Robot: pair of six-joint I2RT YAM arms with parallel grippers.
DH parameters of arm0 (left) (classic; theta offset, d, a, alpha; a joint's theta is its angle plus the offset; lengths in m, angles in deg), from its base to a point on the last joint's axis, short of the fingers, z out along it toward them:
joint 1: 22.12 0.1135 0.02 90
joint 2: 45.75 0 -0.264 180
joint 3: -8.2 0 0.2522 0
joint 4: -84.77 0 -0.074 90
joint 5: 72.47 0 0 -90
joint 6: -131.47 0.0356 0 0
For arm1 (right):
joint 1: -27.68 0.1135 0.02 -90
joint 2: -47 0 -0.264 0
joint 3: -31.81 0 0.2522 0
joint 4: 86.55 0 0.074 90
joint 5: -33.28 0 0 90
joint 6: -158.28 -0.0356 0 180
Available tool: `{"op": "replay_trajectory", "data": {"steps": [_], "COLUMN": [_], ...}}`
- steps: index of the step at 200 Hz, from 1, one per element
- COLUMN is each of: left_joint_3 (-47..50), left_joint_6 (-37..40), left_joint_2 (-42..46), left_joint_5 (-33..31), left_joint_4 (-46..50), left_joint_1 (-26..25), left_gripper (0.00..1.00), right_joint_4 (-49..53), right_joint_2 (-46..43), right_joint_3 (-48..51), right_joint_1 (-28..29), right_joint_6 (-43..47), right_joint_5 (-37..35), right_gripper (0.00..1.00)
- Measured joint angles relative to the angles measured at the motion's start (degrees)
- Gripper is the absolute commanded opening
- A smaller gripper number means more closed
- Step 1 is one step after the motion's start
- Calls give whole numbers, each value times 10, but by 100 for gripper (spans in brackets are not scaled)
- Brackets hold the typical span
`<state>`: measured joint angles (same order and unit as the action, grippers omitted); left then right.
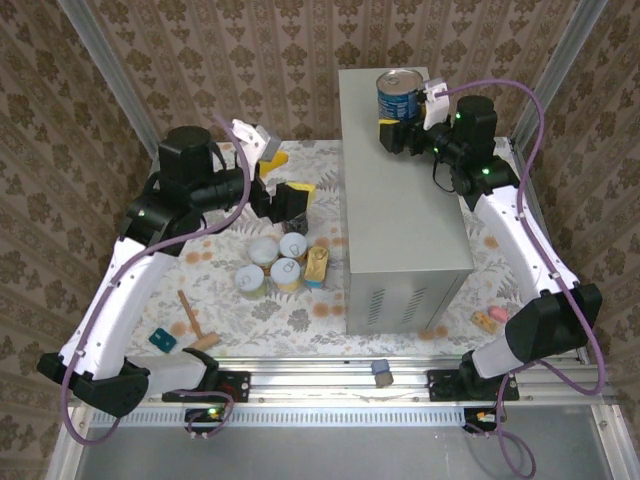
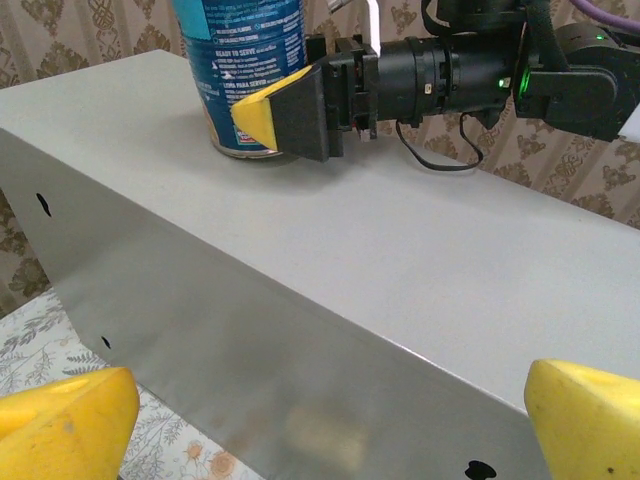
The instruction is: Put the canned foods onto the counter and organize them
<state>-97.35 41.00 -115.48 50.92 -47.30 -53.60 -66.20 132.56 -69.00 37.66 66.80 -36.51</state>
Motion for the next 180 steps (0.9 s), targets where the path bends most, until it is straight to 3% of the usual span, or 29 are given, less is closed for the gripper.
{"op": "replay_trajectory", "data": {"steps": [103, 180], "left_joint_3": [63, 77], "left_joint_6": [17, 27], "left_joint_2": [40, 53], "left_joint_5": [-13, -19], "left_joint_4": [-6, -12], "left_joint_1": [0, 1], "left_gripper": [100, 100], "right_joint_4": [-7, -12], "right_joint_2": [-41, -40], "right_joint_3": [-7, -28], "right_joint_1": [-6, -7], "right_joint_6": [2, -2], "right_joint_5": [0, 0], "right_gripper": [97, 87]}}
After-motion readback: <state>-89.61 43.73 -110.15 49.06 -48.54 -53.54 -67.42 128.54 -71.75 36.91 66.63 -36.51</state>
